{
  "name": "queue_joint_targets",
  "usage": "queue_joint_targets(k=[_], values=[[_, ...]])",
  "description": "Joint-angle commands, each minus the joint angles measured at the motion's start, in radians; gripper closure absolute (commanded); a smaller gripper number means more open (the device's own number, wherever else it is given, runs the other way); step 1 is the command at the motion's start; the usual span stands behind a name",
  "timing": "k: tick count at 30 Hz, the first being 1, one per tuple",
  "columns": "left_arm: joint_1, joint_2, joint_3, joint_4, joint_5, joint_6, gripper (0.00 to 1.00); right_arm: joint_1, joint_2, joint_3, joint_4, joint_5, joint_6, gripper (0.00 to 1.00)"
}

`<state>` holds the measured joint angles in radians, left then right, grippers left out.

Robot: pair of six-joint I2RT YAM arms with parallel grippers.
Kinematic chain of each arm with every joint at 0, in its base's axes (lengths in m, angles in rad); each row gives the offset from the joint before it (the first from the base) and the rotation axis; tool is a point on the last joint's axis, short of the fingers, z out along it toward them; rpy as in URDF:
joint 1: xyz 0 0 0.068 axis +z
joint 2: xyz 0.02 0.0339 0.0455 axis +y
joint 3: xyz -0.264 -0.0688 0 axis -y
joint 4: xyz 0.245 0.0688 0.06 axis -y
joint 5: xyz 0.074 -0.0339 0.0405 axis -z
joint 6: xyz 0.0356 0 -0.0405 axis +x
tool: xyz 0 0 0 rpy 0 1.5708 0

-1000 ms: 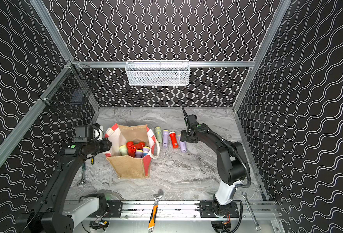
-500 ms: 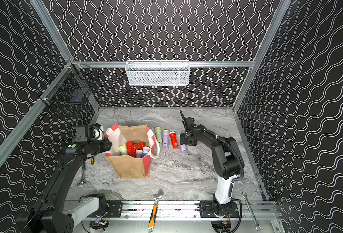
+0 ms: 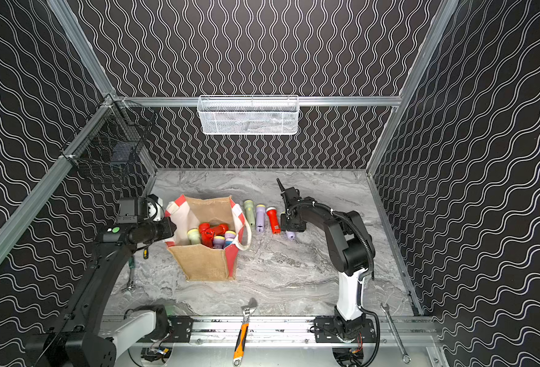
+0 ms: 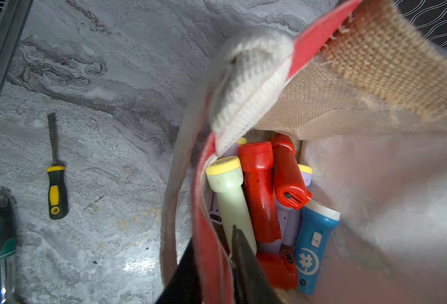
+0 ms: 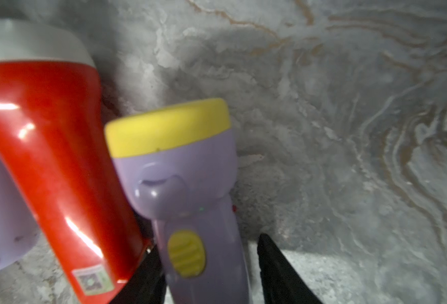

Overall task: Put the flashlights into the tote bags
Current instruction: Pick up the flashlight from the center of the board.

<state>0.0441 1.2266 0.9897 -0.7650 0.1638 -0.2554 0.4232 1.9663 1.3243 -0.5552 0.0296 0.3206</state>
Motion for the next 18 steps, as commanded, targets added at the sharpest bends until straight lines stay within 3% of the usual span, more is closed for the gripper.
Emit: queue_joint_targets(k=[1,11,18], values=[[0.001,0.004,0.004,0.013,-0.009,0.015,0.77,0.0,0.008,0.0,-0.02,0.022,-0.009,0.49],[0.001,-0.009,0.003,0.012,-0.01,0.013,0.77,0.005,0.002,0.0,-0.046,0.06,-0.017,0.65],[0.001,-0.008,0.006,0.012,-0.006,0.012,0.77,0.005,-0.062,0.005,-0.066,0.059,-0.018,0.69]])
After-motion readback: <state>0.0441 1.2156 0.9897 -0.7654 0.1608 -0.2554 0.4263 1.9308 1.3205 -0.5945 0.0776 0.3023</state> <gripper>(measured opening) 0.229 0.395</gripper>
